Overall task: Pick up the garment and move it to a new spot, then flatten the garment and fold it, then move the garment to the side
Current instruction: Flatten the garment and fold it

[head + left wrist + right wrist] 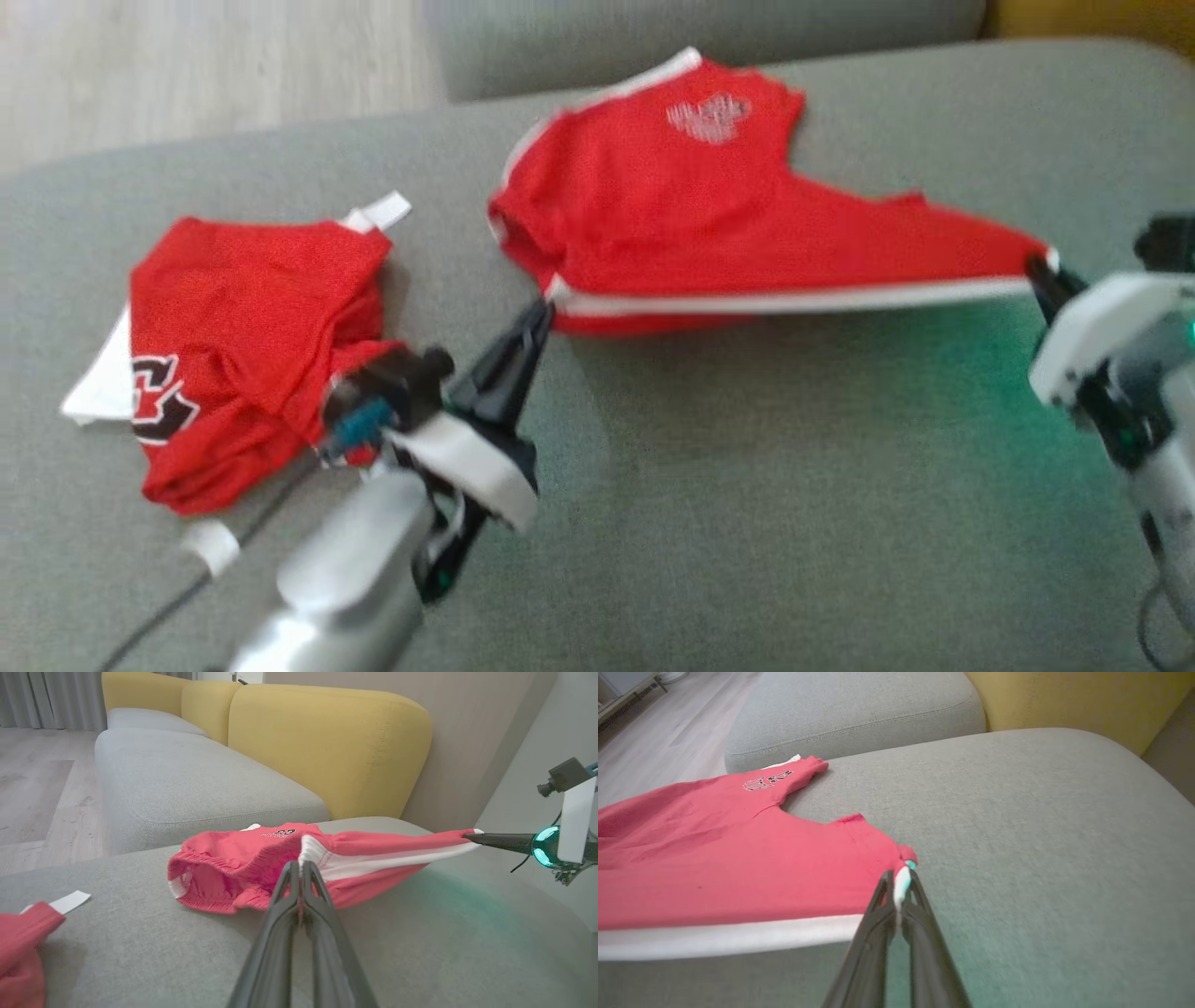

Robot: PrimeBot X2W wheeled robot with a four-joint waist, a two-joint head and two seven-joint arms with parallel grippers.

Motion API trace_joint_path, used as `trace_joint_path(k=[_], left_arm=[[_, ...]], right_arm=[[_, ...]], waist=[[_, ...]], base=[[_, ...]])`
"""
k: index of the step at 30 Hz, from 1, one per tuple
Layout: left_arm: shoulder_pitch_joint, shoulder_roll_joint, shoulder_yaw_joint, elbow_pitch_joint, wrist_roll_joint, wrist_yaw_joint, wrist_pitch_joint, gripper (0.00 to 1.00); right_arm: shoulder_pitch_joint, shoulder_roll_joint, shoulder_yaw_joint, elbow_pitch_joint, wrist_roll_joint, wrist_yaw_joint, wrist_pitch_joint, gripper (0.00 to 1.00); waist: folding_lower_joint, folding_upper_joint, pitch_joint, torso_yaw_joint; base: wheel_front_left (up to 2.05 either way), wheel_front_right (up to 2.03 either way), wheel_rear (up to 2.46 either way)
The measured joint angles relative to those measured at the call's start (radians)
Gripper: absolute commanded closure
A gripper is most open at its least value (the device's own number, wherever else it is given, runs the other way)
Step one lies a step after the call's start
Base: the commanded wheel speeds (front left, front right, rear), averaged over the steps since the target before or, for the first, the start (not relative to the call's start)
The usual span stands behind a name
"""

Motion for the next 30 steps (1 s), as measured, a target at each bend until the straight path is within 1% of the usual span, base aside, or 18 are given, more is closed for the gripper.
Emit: trace_joint_path(k=[4,8,11,14,17,20,21,26,30], left_arm=[[0.087,0.0,-0.02,-0.071,-0.016,0.034,0.009,1.0],[0.159,0.001,-0.03,-0.156,-0.028,0.07,0.024,1.0],[0.183,0.006,-0.031,-0.215,-0.028,0.102,0.031,1.0],[0.185,0.014,-0.028,-0.249,-0.028,0.126,0.042,1.0],[0.167,0.011,-0.024,-0.266,-0.026,0.15,0.049,1.0],[0.115,0.008,-0.011,-0.265,-0.015,0.17,0.048,1.0],[0.115,0.008,-0.011,-0.265,-0.015,0.17,0.048,1.0],[0.011,-0.016,0.018,-0.225,-0.013,0.184,0.048,1.0],[-0.048,-0.046,0.021,-0.179,-0.01,0.18,0.048,1.0]], right_arm=[[0.12,-0.046,-0.004,-0.088,0.05,0.0,0.028,1.0],[0.236,-0.069,-0.067,-0.189,0.085,0.0,0.037,1.0],[0.296,-0.076,-0.123,-0.272,0.08,0.0,0.037,1.0],[0.31,-0.068,-0.186,-0.343,0.046,0.0,0.037,1.0],[0.302,-0.046,-0.249,-0.398,-0.012,0.0,0.053,1.0],[0.261,-0.007,-0.293,-0.429,-0.073,0.0,0.076,1.0],[0.261,-0.007,-0.293,-0.429,-0.073,0.0,0.076,1.0],[0.119,0.028,-0.331,-0.439,-0.178,0.0,0.121,1.0],[-0.009,0.045,-0.338,-0.395,-0.256,0.0,0.148,1.0]], waist=[[0.0,0.0,-0.059,0.008],[0.0,0.0,-0.103,0.024],[0.0001,0.0,-0.112,0.041],[0.0002,0.0,-0.098,0.049],[0.0004,0.0,-0.067,0.058],[0.0005,0.0,-0.026,0.07],[0.0005,0.0,-0.026,0.07],[0.0006,0.0,0.056,0.096],[0.0007,0.0,0.126,0.124]], base=[[0.0,0.0,0.0],[0.0,0.0,0.0],[0.0,0.0,0.0],[0.0,0.0,0.0],[0.0,0.0,0.0],[0.0,0.0,0.0],[0.0,0.0,0.0],[0.0,0.0,0.0],[0.0,0.0,0.0]])
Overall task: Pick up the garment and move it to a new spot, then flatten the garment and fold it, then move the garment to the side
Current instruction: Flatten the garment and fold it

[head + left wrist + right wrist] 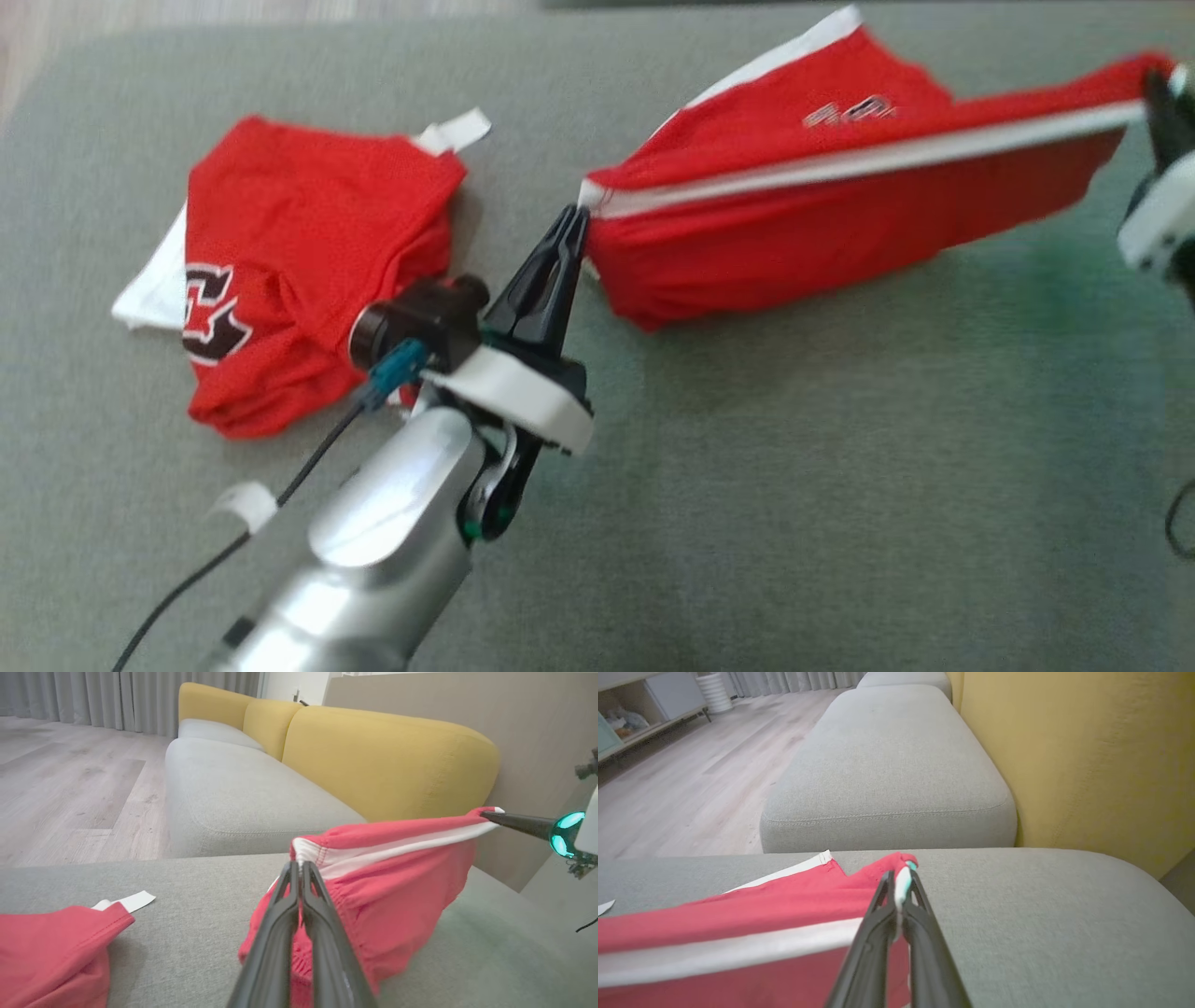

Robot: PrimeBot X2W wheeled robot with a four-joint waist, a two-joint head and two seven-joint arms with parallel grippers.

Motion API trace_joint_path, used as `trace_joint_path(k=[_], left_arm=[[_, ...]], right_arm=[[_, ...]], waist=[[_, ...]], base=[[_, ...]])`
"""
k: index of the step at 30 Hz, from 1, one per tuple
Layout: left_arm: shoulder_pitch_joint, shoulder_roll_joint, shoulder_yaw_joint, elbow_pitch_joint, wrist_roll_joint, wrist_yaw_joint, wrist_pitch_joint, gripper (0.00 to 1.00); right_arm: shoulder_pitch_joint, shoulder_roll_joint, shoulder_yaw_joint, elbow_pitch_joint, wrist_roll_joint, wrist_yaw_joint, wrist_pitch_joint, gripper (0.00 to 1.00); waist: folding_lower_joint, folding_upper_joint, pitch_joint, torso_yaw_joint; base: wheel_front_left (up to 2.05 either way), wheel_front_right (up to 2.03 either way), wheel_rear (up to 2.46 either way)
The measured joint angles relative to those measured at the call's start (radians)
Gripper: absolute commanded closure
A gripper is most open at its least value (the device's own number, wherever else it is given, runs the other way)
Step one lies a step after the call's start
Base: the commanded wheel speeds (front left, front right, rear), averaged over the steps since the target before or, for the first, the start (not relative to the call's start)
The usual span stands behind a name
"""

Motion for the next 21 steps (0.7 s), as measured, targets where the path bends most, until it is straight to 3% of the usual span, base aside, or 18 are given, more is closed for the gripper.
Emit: trace_joint_path(k=[10,21], left_arm=[[-0.117,-0.071,-0.016,0.091,0.015,-0.021,-0.021,1.0],[-0.199,-0.093,-0.065,0.106,-0.022,-0.039,-0.047,1.0]], right_arm=[[-0.266,-0.002,0.03,0.217,-0.13,0.0,0.009,1.0],[-0.412,-0.006,0.031,0.423,-0.216,0.0,-0.115,1.0]], waist=[[0.0,0.0,0.146,0.092],[-0.0001,0.0,0.25,0.183]], base=[[0.0,0.0,0.0],[0.0,0.0,0.0]])
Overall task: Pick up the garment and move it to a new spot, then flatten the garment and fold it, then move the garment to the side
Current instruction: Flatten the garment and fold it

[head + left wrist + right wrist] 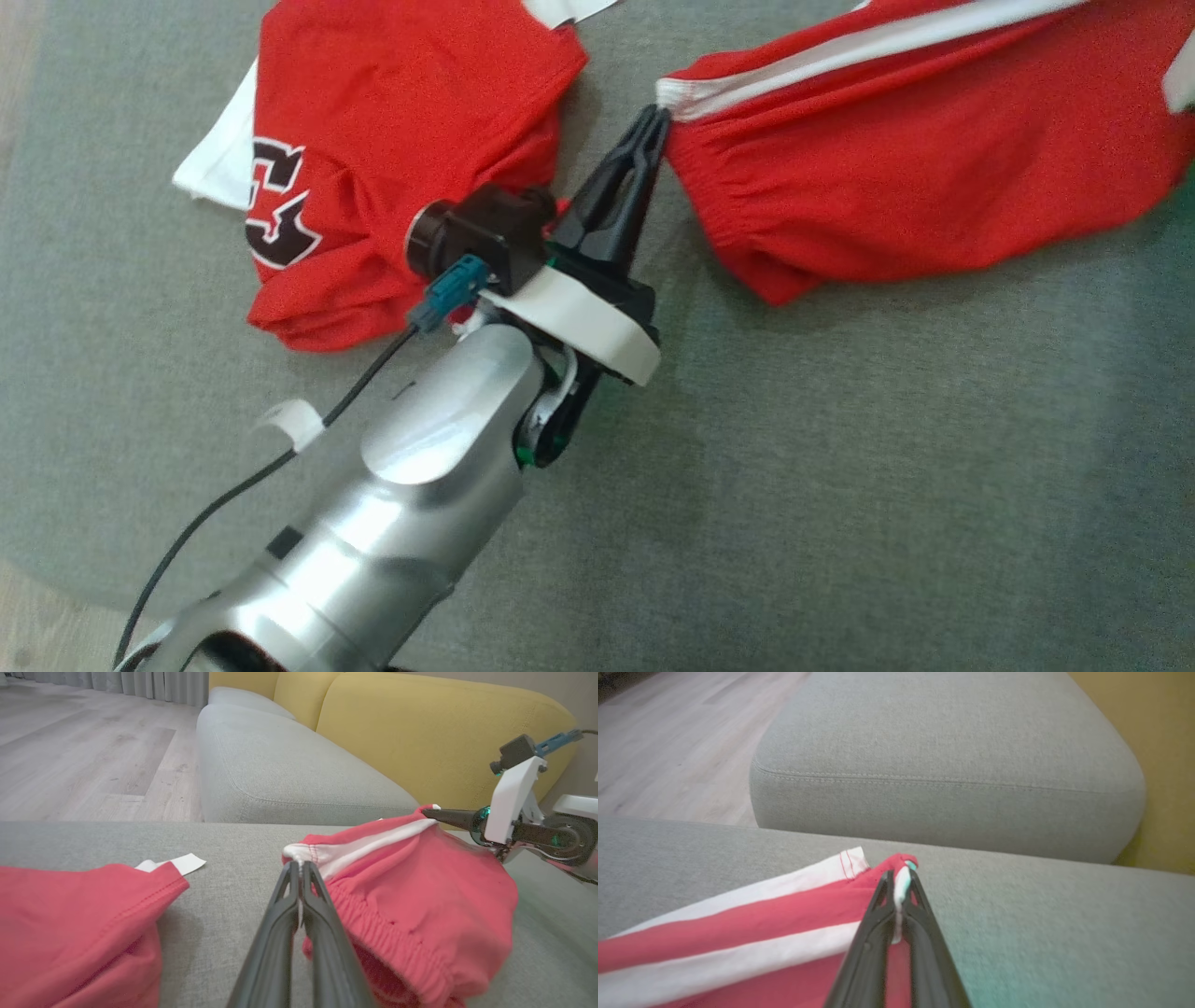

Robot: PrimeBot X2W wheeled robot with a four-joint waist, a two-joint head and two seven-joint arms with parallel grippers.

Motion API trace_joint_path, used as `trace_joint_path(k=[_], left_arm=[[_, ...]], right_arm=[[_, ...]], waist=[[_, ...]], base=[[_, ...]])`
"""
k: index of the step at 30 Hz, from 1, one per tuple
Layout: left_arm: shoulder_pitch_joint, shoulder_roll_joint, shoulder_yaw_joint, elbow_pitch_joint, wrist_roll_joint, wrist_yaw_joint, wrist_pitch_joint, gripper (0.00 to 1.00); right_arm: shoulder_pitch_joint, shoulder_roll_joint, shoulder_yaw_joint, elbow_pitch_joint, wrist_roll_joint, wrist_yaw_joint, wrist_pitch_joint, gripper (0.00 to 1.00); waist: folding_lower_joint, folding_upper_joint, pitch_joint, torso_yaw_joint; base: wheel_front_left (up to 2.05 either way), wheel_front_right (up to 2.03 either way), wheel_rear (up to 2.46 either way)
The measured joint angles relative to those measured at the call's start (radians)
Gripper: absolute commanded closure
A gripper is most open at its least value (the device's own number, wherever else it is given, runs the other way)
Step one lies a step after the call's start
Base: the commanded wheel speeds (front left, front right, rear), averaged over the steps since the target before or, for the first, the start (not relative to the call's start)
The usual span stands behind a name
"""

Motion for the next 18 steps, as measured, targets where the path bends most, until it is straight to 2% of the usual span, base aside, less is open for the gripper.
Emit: trace_joint_path(k=[5,6,7,8,10,11,18], left_arm=[[-0.022,-0.002,-0.055,-0.03,-0.047,0.009,0.0,1.0],[-0.026,-0.002,-0.063,-0.035,-0.054,0.011,-0.002,1.0],[-0.032,-0.002,-0.075,-0.036,-0.06,0.014,-0.002,1.0],[-0.038,-0.002,-0.083,-0.036,-0.066,0.02,-0.002,0.89],[-0.045,-0.003,-0.091,-0.04,-0.074,0.029,-0.003,0.1],[-0.047,-0.003,-0.093,-0.042,-0.074,0.035,-0.003,0.0],[-0.046,-0.003,-0.1,-0.029,-0.074,0.054,-0.003,0.0]], right_arm=[[-0.064,-0.018,-0.006,0.058,-0.034,0.0,-0.063,1.0],[-0.074,-0.021,-0.006,0.071,-0.039,0.0,-0.071,0.84],[-0.085,-0.023,-0.007,0.086,-0.044,0.0,-0.077,0.84],[-0.094,-0.024,-0.012,0.099,-0.052,0.0,-0.086,0.04],[-0.111,-0.025,-0.026,0.129,-0.069,0.0,-0.095,0.0],[-0.116,-0.026,-0.035,0.141,-0.079,0.0,-0.104,0.0],[-0.125,-0.021,-0.078,0.232,-0.097,0.0,-0.158,0.0]], waist=[[-0.0001,0.0,0.029,0.033],[-0.0001,0.0,0.034,0.038],[-0.0001,0.0,0.039,0.043],[-0.0001,0.0,0.043,0.046],[0.0,0.0,0.05,0.05],[0.0,0.0,0.051,0.051],[-0.0002,0.0,0.018,0.038]], base=[[0.0,0.0,0.0],[0.0,0.0,0.0],[0.0,0.0,0.0],[0.0,0.0,0.0],[0.0,0.0,0.0],[0.0,0.0,0.0],[0.0,0.0,0.0]])
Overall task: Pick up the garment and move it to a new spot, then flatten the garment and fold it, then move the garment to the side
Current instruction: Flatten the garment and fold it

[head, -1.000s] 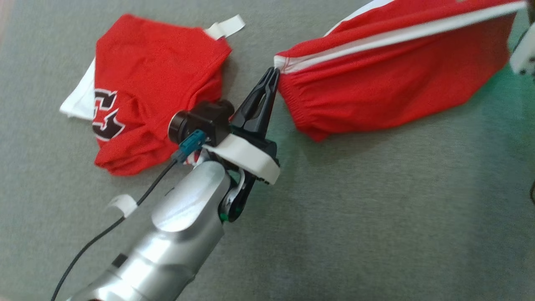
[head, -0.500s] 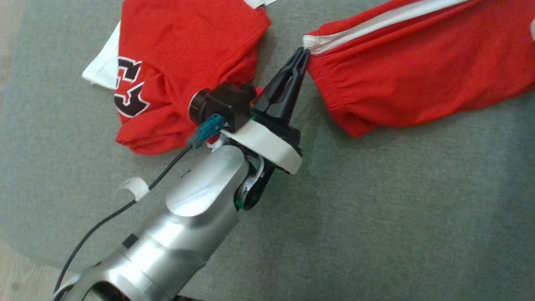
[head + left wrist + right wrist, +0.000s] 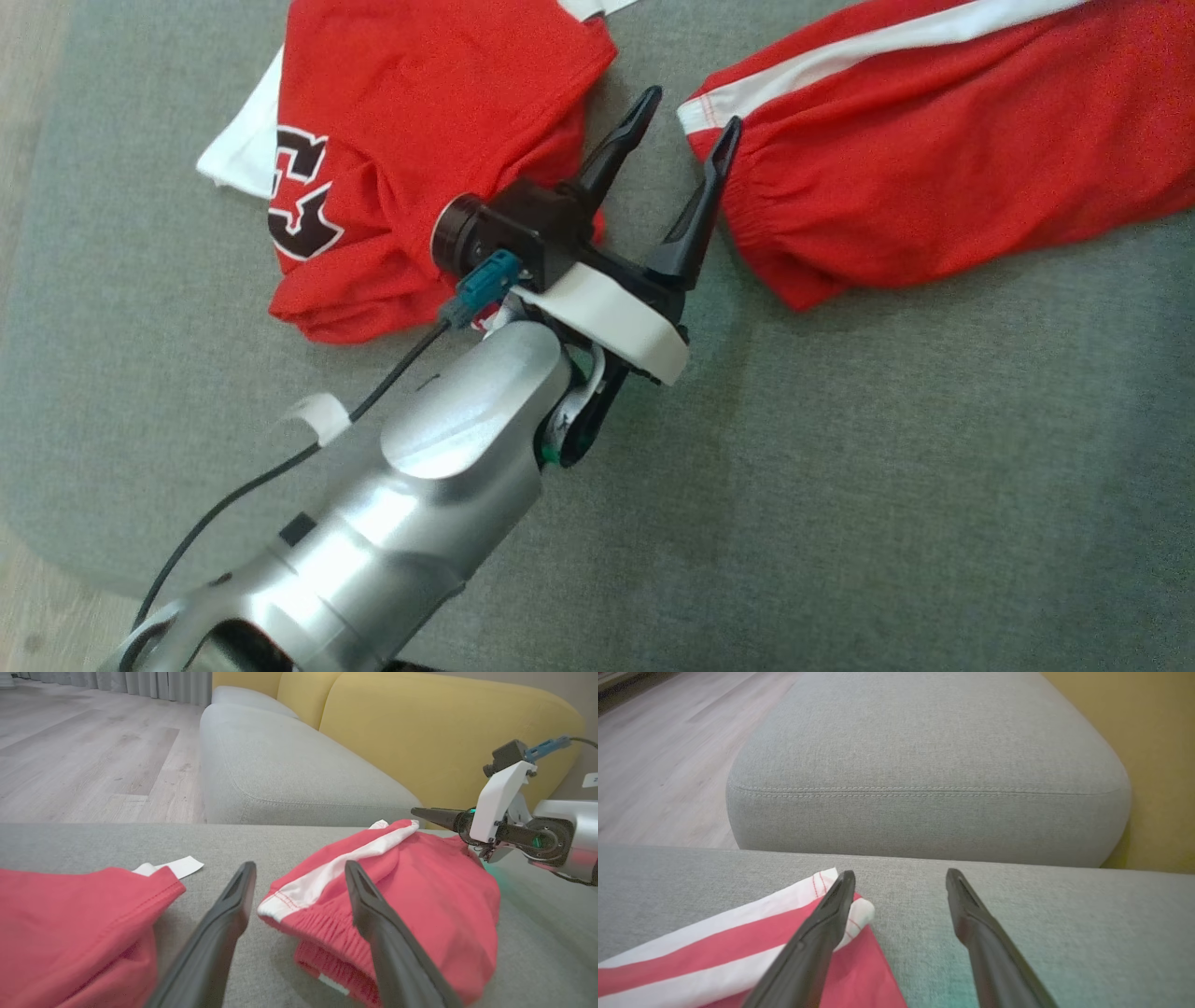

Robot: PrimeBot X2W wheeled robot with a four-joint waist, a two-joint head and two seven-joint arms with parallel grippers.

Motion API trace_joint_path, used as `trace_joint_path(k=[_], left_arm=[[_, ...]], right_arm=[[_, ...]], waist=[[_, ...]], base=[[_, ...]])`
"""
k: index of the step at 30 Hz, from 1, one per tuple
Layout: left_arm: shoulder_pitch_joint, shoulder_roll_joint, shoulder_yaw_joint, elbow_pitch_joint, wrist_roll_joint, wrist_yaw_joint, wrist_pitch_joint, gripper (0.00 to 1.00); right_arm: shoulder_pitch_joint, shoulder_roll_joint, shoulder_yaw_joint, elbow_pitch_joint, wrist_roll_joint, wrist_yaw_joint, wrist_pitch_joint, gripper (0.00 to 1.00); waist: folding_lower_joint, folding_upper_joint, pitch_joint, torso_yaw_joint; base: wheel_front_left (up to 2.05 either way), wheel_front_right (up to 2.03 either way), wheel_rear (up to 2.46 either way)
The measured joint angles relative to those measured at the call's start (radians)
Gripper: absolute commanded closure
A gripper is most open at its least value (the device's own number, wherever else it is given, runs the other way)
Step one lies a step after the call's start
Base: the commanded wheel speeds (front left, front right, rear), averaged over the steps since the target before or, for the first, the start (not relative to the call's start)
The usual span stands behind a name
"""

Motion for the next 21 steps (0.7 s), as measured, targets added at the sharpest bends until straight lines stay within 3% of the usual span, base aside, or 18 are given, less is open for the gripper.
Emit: trace_joint_path(k=[6,10,16,21], left_arm=[[0.025,0.0,0.064,0.021,0.018,0.005,0.0,0.0],[0.072,0.0,0.166,0.019,0.065,0.017,0.0,0.0],[0.14,0.022,0.308,-0.048,0.176,0.028,0.0,0.0],[0.245,0.058,0.421,-0.089,0.269,0.041,0.0,0.0]], right_arm=[[0.009,0.021,-0.013,0.031,0.046,0.0,-0.075,0.0],[0.058,0.046,-0.003,0.012,0.131,0.0,-0.156,0.0],[0.172,0.092,0.076,-0.107,0.263,0.0,-0.24,0.0],[0.367,0.124,0.148,-0.294,0.421,0.0,-0.263,0.0]], waist=[[-0.0001,0.0,-0.067,-0.022],[-0.0002,0.0,-0.125,-0.041],[-0.0003,0.0,-0.201,-0.066],[-0.0003,0.0001,-0.277,-0.09]], base=[[0.0,0.0,0.0],[0.0,0.0,0.0],[0.0,0.0,0.0],[0.0,0.0,0.0]])
